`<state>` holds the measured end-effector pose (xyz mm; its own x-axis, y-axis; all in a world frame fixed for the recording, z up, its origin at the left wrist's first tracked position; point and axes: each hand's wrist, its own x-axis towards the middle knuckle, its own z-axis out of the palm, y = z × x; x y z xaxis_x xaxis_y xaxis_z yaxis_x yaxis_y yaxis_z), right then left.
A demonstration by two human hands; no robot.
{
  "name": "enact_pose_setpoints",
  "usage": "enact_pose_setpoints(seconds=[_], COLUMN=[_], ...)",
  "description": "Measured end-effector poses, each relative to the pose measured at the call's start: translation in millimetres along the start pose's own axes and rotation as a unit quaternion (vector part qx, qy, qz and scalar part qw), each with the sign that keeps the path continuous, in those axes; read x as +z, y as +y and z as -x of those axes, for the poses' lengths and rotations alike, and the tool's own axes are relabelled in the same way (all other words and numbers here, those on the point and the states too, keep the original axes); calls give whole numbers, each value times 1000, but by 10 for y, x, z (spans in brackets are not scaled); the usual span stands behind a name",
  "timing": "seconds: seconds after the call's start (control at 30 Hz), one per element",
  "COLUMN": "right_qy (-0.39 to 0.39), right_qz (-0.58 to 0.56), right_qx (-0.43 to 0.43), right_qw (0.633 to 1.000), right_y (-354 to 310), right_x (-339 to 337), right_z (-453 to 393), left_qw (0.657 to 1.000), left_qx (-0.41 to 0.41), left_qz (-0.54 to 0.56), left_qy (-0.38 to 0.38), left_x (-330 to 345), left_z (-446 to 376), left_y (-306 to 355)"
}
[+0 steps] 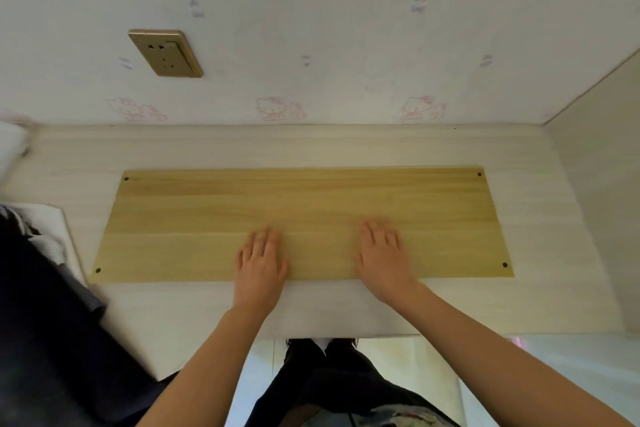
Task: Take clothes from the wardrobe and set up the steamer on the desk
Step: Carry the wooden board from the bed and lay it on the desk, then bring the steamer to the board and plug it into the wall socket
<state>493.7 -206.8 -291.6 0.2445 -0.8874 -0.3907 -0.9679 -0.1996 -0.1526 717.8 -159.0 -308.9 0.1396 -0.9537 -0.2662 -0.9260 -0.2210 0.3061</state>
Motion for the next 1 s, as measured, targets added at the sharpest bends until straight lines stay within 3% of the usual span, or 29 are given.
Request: enact_pose_setpoints(seconds=[0.13, 0.37, 0.7, 1.0], right_qy=[6, 36, 95, 192], right_qz=[-1, -60, -108, -97], right_qx=[-21, 30, 120, 251], right_qw=[1000, 997, 982, 944], right_y=[-36, -220, -816, -969], right_x=[14, 192, 834, 1203], right_z=[312, 968, 2042, 2984], left_qw=[999, 974, 937, 875], left_qx=[38, 220, 346, 480], left_qz=[36, -2, -55, -46], left_qy=[8, 47, -9, -45], left_x=[34, 34, 129, 197], left_z=[284, 601, 1359, 1899], left_y=[225, 276, -228, 41])
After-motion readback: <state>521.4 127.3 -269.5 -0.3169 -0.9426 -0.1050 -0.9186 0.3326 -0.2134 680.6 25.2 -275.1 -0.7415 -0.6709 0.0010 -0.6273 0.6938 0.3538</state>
